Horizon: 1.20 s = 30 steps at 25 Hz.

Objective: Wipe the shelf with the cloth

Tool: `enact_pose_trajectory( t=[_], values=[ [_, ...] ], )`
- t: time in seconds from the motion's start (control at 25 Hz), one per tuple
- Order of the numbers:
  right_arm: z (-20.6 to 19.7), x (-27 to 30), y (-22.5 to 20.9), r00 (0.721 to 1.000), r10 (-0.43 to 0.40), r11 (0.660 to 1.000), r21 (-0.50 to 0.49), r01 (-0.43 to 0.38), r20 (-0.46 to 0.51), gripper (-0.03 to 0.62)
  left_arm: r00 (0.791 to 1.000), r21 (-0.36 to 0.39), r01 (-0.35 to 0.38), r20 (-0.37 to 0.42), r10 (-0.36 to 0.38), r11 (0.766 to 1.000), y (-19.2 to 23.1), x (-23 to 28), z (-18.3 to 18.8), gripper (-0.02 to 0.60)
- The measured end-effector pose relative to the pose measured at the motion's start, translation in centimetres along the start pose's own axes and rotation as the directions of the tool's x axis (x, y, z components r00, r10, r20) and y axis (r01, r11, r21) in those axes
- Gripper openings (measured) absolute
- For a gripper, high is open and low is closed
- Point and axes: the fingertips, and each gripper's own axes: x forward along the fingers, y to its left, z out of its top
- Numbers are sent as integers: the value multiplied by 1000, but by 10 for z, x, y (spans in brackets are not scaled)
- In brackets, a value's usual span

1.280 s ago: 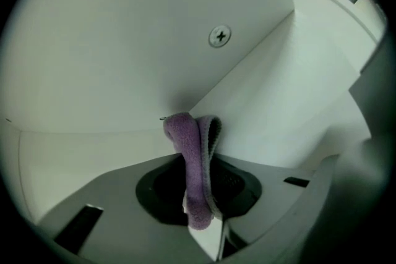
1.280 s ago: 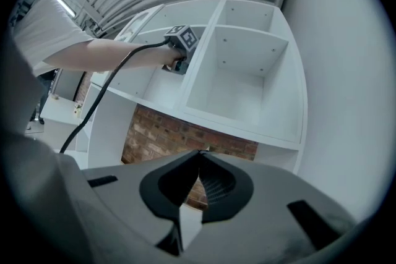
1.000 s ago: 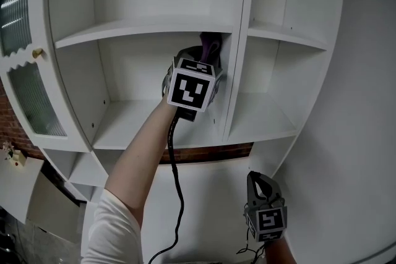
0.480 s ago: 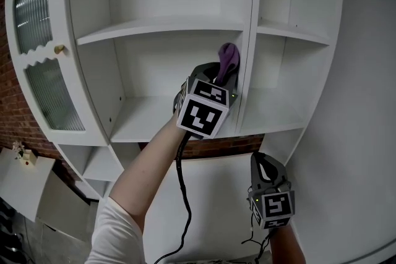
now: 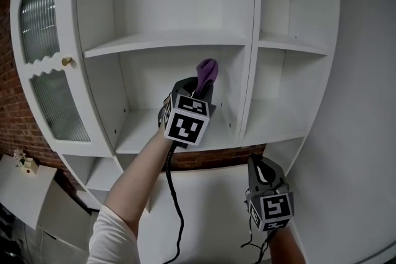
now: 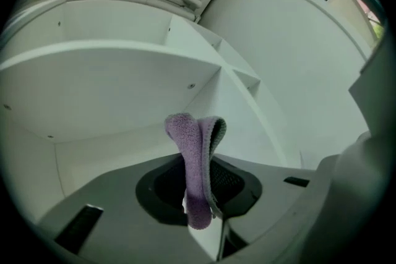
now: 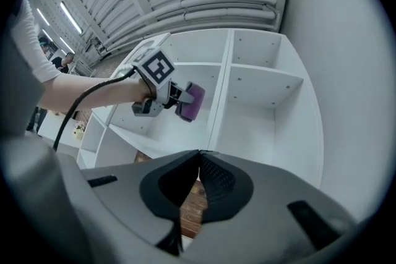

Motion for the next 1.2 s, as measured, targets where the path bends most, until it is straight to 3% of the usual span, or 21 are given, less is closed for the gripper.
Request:
enact_pose_trajectory(
  t=[0.16,0.4,0.68,0.88,1.2],
  values=[
    [0,4,0,1000,8,1000,-5,-8,7,5,997,-11,-32,-73,31,999,22,39,-30,89],
    [-8,12,-16,1000,4,1000,-17,-4,-4,5,999,-151,-13,-44,7,988,32,96,-40,89],
    [-25,18,-39,999,-13,1000,-16,12,-31,5,998,-169,12,-53,-21,986,15,138,-50,89],
    [-36,15,-48,999,-17,1000,-7,17,-43,5,998,-199,57,-12,-61,978,2,138,-49,89],
    [-41,7,-36,998,0,1000,19,1,-59,5,987,-149,149,88,-137,977,-22,95,-25,89]
  ],
)
